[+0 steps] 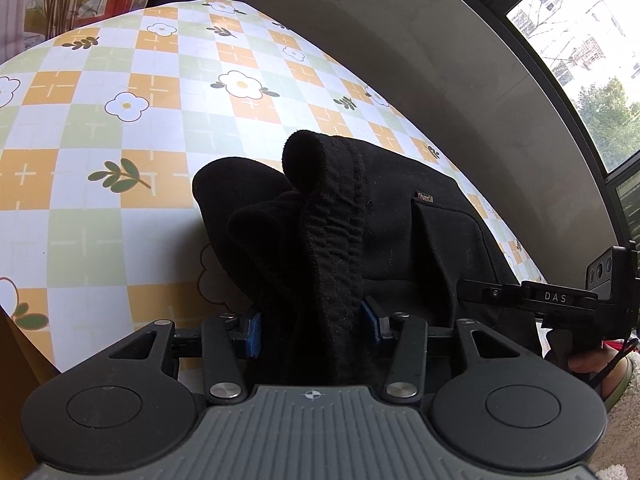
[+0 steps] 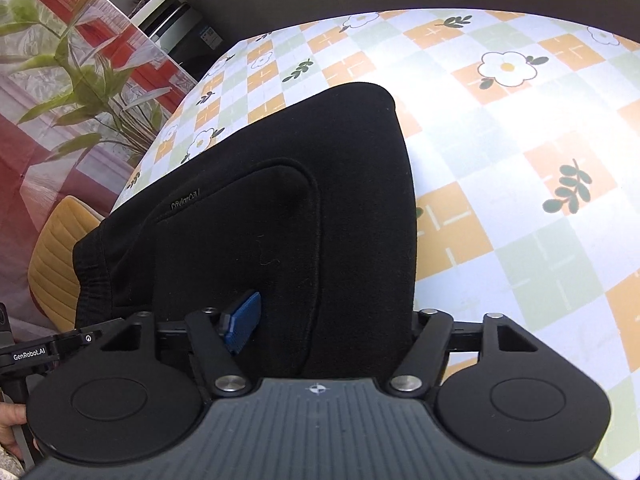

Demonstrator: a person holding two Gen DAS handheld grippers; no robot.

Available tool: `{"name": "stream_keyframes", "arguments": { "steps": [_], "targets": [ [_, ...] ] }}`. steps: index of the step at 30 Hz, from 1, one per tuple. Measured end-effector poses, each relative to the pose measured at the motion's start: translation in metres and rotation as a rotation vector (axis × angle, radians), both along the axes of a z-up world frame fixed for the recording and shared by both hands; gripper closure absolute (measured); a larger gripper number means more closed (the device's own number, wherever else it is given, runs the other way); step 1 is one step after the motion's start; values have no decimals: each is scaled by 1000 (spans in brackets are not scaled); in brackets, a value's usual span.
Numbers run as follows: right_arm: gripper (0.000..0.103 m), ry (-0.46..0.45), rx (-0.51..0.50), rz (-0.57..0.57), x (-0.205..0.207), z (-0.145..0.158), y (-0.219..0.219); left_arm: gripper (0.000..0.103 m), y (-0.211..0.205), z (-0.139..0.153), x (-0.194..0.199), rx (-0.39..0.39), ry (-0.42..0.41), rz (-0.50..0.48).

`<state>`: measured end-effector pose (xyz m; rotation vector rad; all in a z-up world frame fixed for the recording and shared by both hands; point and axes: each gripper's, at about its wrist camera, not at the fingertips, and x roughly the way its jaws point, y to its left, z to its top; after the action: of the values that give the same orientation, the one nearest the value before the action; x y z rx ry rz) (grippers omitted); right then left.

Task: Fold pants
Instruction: 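Lift the folded black sweatpants off the table with both grippers, then carry the folded pants with both grippers over the yellow chair seat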

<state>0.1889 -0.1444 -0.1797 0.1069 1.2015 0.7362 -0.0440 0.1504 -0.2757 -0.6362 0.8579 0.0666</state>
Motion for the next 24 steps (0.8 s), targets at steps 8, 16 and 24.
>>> {"name": "stream_keyframes", "arguments": {
  "steps": [8, 16, 24],
  "targets": [
    [75, -117, -83, -20, -40, 24, 39, 56, 25, 6, -7, 26, -28, -49],
    [78, -174, -78, 90, -69, 38, 101, 56, 66, 14, -58, 23, -40, 27],
    [78, -199, -55, 285, -82, 39, 192, 57, 115, 26, -134, 46, -55, 197]
  ]
}}
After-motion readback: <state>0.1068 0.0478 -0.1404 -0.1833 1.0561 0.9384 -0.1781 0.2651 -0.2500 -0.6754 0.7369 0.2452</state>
